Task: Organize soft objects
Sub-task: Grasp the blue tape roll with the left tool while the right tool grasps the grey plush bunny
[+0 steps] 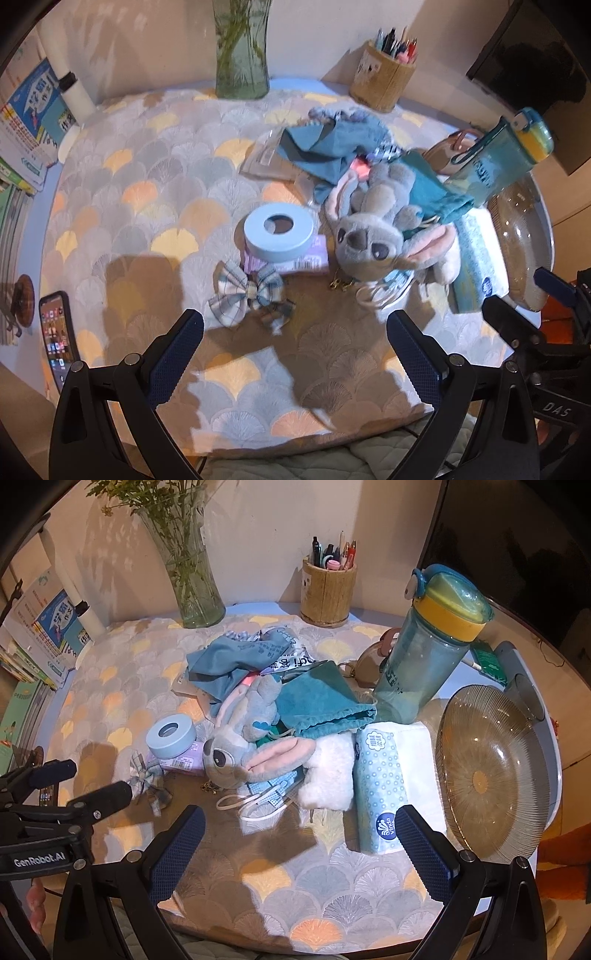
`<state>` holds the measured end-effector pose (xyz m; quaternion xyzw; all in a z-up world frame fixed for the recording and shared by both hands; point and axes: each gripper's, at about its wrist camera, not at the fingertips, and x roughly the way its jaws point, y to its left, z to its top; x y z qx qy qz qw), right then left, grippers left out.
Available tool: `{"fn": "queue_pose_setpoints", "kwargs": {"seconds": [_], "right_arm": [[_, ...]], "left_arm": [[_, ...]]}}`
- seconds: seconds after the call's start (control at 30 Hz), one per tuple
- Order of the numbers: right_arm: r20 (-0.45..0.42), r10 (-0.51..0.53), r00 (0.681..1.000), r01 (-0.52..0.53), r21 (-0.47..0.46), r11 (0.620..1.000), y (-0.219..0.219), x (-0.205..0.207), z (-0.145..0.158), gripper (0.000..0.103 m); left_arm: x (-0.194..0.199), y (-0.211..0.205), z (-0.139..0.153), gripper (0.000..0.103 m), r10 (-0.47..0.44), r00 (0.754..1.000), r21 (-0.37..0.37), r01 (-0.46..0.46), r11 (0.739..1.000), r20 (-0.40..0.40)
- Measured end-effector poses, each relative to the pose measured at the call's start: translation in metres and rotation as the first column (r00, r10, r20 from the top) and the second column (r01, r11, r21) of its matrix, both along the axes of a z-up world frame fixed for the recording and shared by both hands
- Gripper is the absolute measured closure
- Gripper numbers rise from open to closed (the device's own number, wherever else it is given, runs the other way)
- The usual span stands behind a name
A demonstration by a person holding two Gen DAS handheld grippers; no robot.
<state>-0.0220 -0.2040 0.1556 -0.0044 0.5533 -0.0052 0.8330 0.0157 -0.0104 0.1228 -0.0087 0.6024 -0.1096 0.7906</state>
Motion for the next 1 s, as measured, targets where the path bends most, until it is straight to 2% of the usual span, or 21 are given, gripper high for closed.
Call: {"fn": "queue_pose_setpoints", "kwargs": {"seconds": [0.13,0.23,0.33,0.47,0.53,0.63,0.8,0.83,0.87,0.9,1.0], "right_arm": [[-0.015,-0.006,1.0,0.006,0.025,1.0,-0.002,0.002,-0.006,0.0],[-0.005,-0.002,1.0,0.002,0.089,0.996,-0.004,0.003,-0.012,0.0],[0.13,0.006,0.991,-0.038,0.241,0.97,-0.008,0.004,-0.013,0.0],[0.259,0.005,0.966,-0.081,0.283,0.956,-0.01,0.011,-0.021,0.0],[0.293,0.008,0.956,-0.082,0.241,0.967,-0.008,0.016,-0.029,0.0],[0.297,0.086,0.951,-0.132,0.138,0.982,0.005,0.031,-0.045,0.0],[0.298,0.156,0.942,-0.185,0.071,0.98,0.024,0.053,-0.062,0.001],[0.289,0.171,0.942,-0.192,0.044,0.98,0.029,0.06,-0.065,0.002],[0.281,0.183,0.942,-0.198,0.027,0.98,0.033,0.064,-0.068,0.004],[0.273,0.197,0.942,-0.209,0.015,0.978,0.036,0.069,-0.071,0.007],[0.224,0.167,0.96,-0.163,-0.036,0.986,0.034,0.084,-0.084,0.016]], "left_arm": [[0.003,0.004,-0.011,0.003,0.022,0.999,-0.025,-0.023,0.999,-0.029],[0.014,0.013,-0.023,0.003,0.067,0.998,-0.054,-0.068,0.996,-0.013],[0.032,0.015,-0.037,0.003,0.084,0.996,-0.082,-0.082,0.993,0.014],[0.056,0.015,-0.056,0.003,0.094,0.995,-0.114,-0.089,0.989,0.037],[0.065,0.014,-0.065,0.003,0.082,0.995,-0.096,-0.077,0.992,0.055],[0.074,0.008,-0.079,0.004,0.04,0.998,-0.043,-0.038,0.998,0.055],[0.079,-0.005,-0.095,0.006,-0.005,1.0,-0.028,0.006,1.0,0.017],[0.079,-0.007,-0.097,0.016,-0.009,1.0,-0.024,0.01,1.0,0.015],[0.08,-0.007,-0.099,0.02,-0.003,1.0,-0.01,0.003,1.0,0.014],[0.079,-0.005,-0.1,0.021,0.008,1.0,-0.033,-0.008,0.999,0.017],[0.08,0.003,-0.098,0.034,0.048,0.998,-0.104,-0.045,0.994,0.029]]}}
